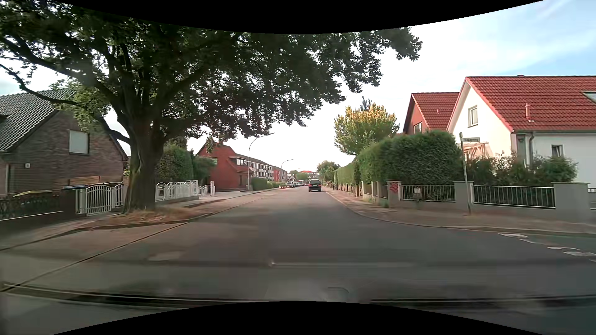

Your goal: Follow the waypoints while adhering to traffic rules and regulations

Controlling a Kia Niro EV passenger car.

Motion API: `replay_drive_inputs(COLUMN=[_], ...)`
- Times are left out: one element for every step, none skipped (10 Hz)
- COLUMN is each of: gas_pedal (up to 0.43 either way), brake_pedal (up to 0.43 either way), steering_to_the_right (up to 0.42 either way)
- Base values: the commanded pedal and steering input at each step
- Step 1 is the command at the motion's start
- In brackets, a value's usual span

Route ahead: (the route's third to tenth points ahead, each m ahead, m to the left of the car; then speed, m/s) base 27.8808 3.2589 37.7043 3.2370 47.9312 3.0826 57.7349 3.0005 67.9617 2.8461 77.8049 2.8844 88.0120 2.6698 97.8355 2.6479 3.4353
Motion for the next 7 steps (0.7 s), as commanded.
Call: replay_drive_inputs(gas_pedal=[0.028, 0.047, 0.047, 0.059, 0.059, 0.067, 0.067], brake_pedal=[0.0, 0.0, 0.0, 0.0, 0.0, 0.0, 0.0], steering_to_the_right=[-0.006, -0.008, -0.011, -0.013, -0.015, -0.017, -0.016])
